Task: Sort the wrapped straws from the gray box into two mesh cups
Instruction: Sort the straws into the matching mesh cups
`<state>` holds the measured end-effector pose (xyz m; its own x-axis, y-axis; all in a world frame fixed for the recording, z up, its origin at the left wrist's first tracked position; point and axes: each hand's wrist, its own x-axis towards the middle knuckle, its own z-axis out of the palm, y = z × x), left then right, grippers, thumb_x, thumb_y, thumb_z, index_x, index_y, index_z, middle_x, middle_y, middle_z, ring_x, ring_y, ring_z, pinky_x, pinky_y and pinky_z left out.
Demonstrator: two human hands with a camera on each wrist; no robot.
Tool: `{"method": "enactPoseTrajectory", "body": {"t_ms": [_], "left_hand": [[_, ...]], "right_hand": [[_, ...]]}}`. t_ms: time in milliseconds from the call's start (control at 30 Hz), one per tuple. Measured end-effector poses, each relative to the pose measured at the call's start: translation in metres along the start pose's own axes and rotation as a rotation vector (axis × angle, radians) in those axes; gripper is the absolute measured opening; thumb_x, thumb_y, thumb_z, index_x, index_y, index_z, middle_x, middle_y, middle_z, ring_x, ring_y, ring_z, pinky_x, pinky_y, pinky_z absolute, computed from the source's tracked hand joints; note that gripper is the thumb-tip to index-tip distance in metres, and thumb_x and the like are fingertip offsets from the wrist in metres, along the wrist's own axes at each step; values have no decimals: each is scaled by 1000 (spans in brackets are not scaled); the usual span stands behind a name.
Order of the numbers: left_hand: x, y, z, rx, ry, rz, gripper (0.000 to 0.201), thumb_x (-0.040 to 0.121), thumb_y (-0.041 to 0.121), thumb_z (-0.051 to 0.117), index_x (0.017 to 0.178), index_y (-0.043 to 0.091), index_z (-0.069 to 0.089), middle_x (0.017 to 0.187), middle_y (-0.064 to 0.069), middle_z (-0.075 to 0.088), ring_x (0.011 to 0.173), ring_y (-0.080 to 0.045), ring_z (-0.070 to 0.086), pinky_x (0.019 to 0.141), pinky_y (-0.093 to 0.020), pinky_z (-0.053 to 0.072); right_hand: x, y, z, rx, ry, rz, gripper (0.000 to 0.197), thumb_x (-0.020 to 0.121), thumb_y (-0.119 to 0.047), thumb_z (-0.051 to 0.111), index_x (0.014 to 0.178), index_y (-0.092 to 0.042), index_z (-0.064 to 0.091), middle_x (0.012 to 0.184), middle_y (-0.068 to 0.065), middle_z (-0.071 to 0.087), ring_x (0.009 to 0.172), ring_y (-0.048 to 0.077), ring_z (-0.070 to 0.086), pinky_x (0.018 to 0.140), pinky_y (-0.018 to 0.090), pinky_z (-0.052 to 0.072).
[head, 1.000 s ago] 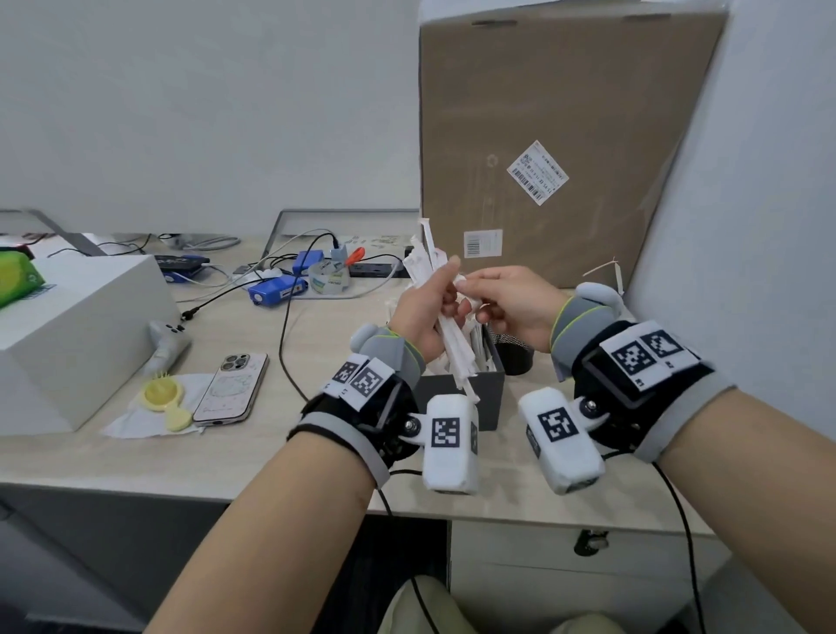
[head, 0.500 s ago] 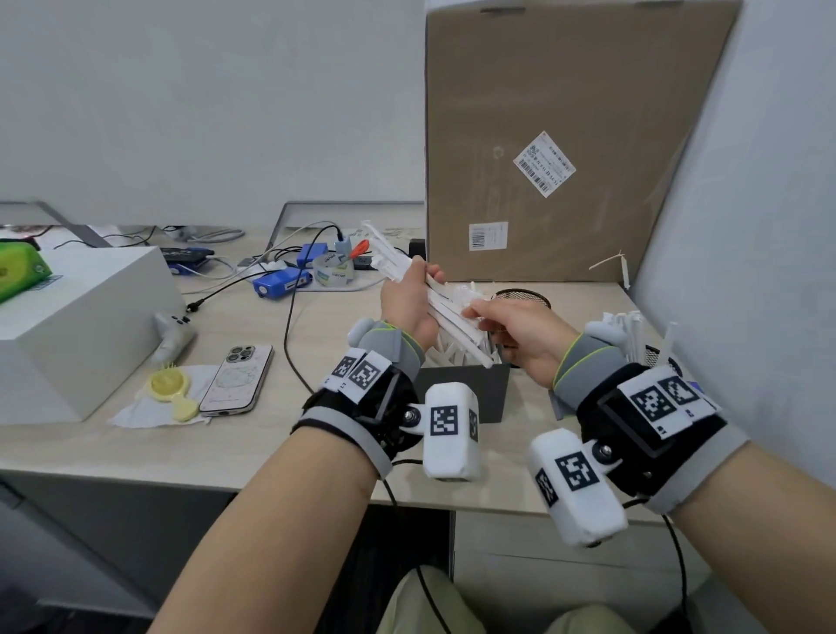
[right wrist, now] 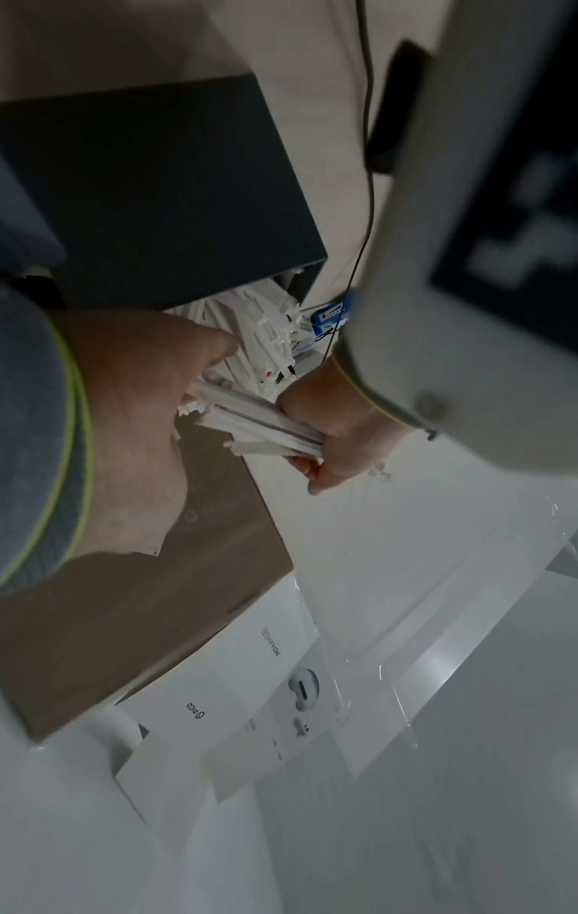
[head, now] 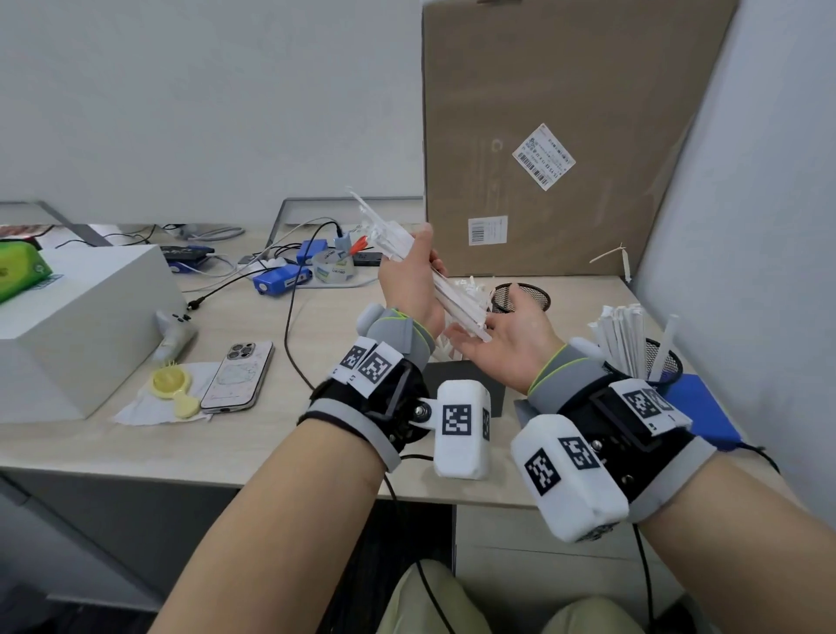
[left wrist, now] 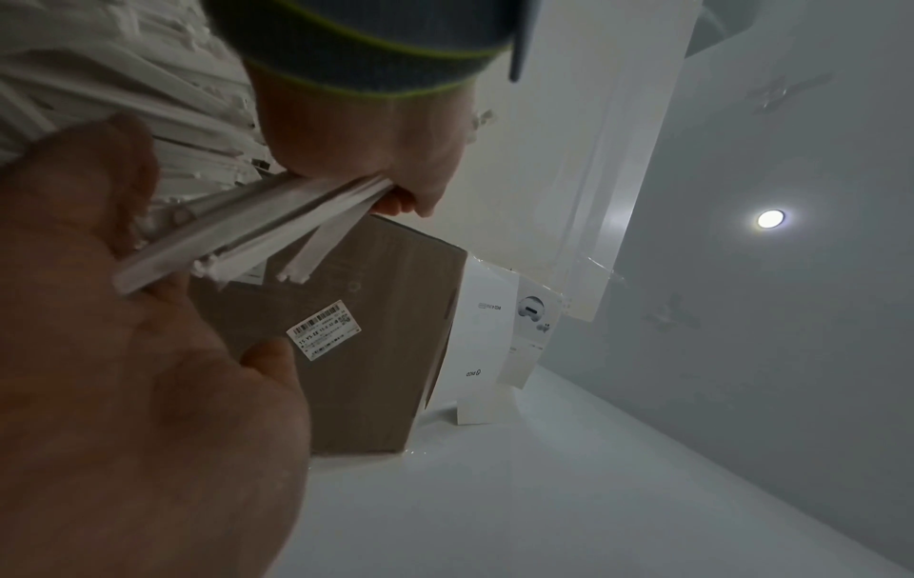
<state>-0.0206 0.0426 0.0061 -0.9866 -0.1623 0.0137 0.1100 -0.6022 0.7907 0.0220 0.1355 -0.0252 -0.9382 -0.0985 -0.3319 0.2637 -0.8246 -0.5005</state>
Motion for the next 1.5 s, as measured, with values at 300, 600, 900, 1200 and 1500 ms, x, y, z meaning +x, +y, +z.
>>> {"method": "enactPoseTrajectory", "body": {"t_ms": [300, 600, 900, 1200, 1500], "left_hand": [[-12, -11, 5, 73, -74, -16, 18, 87, 21, 66, 74, 14, 56, 49, 3, 51, 42, -10, 47, 47, -21, 42], [-17, -15, 3, 50, -149, -64, 19, 91, 25, 62, 86, 10, 50, 48, 3, 49, 45, -9, 53, 49, -20, 48], [-14, -7, -2, 155, -324, -87, 20, 93, 26, 59, 78, 14, 53, 46, 5, 38, 41, -9, 41, 48, -23, 39], [-40, -10, -9, 642, -833, -240, 24, 91, 18, 62, 75, 15, 45, 53, 1, 35, 44, -11, 36, 52, -23, 33], [-44, -15, 2, 674, -815, -166, 26, 91, 21, 62, 70, 12, 50, 49, 4, 38, 45, -13, 34, 48, -22, 33]], "right_hand": [[-10, -5, 9, -4, -163, 48, 77, 94, -60, 22, 123, 6, 50, 130, 18, 56, 132, 26, 46, 117, 34, 25], [-15, -7, 4, -50, -180, 55, 77, 95, -60, 17, 109, 5, 57, 116, 18, 63, 123, 28, 53, 114, 37, 32], [-14, -35, 9, -624, 68, -180, 54, 96, -53, 28, 124, -11, 49, 136, 12, 49, 136, 27, 40, 105, 40, 33], [-63, -107, 87, -1574, -103, -712, 51, 97, -53, 26, 120, -25, 62, 125, -11, 61, 122, 4, 50, 97, 23, 29], [-63, -79, 67, -1896, -236, -446, 61, 97, -57, 21, 123, -20, 61, 123, -11, 59, 118, 4, 47, 101, 24, 24]]}}
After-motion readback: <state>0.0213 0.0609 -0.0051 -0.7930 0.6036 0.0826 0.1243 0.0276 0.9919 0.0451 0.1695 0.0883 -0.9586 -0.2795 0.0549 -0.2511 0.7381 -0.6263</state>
